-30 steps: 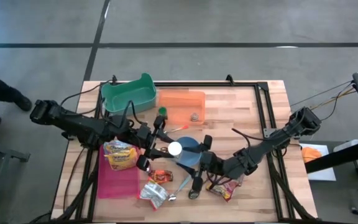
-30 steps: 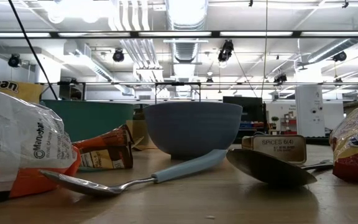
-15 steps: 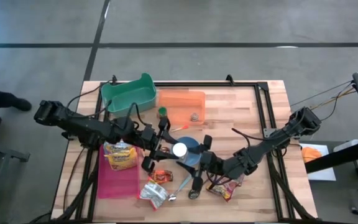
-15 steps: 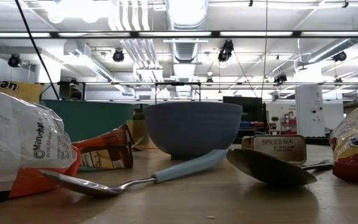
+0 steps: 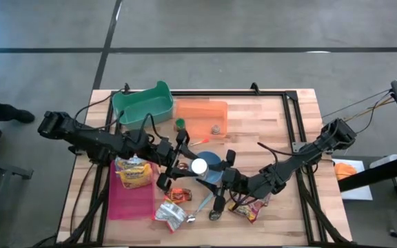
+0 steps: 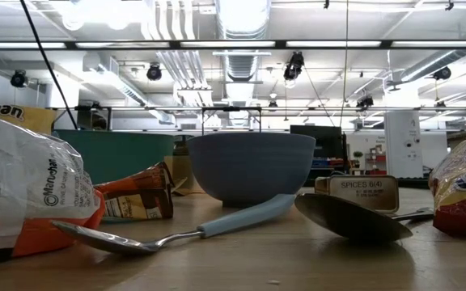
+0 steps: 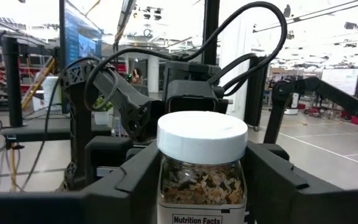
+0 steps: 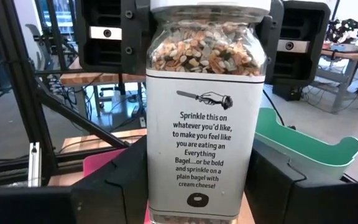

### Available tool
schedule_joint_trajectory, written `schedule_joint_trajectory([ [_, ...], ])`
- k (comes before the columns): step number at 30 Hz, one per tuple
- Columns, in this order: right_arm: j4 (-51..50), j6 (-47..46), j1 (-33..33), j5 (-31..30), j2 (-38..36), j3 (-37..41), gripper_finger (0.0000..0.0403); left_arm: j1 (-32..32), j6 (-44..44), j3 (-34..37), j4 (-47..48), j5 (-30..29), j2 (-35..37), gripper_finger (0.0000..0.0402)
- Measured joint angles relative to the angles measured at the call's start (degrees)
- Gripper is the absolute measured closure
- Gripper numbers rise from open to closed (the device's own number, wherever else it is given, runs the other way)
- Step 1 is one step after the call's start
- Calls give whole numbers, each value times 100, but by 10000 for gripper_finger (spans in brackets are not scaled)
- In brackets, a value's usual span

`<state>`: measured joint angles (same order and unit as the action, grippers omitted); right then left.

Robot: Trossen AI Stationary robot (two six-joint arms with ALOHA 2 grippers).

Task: Pick & Place Food Item
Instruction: Put the white spice bottle into the orange bin

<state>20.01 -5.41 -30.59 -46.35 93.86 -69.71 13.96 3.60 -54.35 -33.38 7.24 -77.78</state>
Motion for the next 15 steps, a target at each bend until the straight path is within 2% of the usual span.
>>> schedule_joint_trajectory([
  [4,-49,65,-3,63,0,9,210,11,50,0,64,58,22,136],
  [7,-294,-31,-11,66,0,9,210,9,-1,-78,457,72,108,106],
  [11,-827,-279,12,275,15,-40,210,9,-38,-575,1984,69,207,82],
  [15,-1242,-595,69,587,13,-185,210,9,-62,-1338,3781,-9,149,76],
])
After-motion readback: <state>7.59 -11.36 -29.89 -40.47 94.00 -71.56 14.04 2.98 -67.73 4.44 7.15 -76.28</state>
